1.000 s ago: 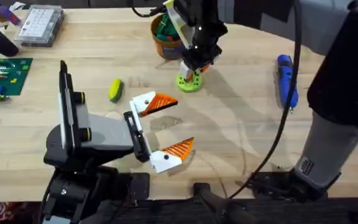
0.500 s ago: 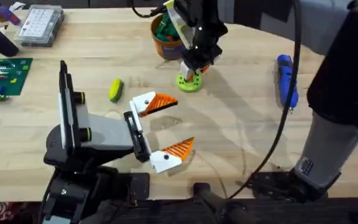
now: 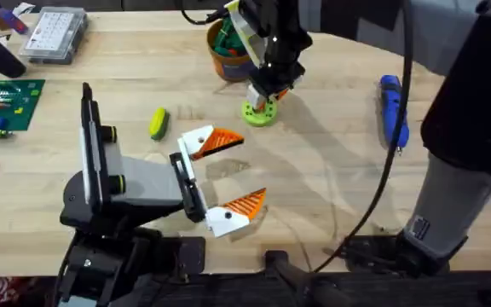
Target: Pick up the gripper from the table and insert it into the empty holder that is missing its gripper. Then pick up a screw, insert it into the mounting hole, and use the screwdriver to tighten it. Finally, clean up the table by picking up the vegetable and placing it into the bucket.
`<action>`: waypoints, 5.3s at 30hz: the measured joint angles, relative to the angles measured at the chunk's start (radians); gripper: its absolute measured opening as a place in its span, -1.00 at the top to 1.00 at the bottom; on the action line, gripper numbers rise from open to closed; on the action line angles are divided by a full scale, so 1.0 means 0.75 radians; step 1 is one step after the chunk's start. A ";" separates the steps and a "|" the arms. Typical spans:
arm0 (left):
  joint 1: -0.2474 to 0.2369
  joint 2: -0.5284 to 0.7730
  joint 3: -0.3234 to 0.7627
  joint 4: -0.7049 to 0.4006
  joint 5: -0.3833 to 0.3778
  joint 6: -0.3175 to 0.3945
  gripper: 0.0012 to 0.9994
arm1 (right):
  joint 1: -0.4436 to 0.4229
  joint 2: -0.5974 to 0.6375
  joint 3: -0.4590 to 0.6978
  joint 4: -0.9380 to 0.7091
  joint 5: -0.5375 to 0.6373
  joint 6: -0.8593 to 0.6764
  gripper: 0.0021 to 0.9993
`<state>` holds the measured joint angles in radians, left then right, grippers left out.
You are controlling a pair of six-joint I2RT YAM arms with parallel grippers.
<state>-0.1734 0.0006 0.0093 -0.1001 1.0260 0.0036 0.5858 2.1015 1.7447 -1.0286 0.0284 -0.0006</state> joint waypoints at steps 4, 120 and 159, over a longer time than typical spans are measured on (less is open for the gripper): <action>0.000 0.000 0.000 0.000 0.000 0.000 -0.98 | 0.000 0.000 0.000 0.003 0.000 0.000 0.16; 0.000 0.000 0.000 0.000 0.000 0.000 -0.98 | -0.003 -0.005 -0.008 0.035 -0.001 0.000 0.43; 0.000 0.000 0.000 0.000 0.000 0.000 -0.98 | -0.009 0.021 -0.009 0.021 -0.001 0.001 0.45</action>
<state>-0.1734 0.0006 0.0093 -0.1001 1.0260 0.0036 0.5787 2.1174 1.7382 -1.0127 0.0277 -0.0002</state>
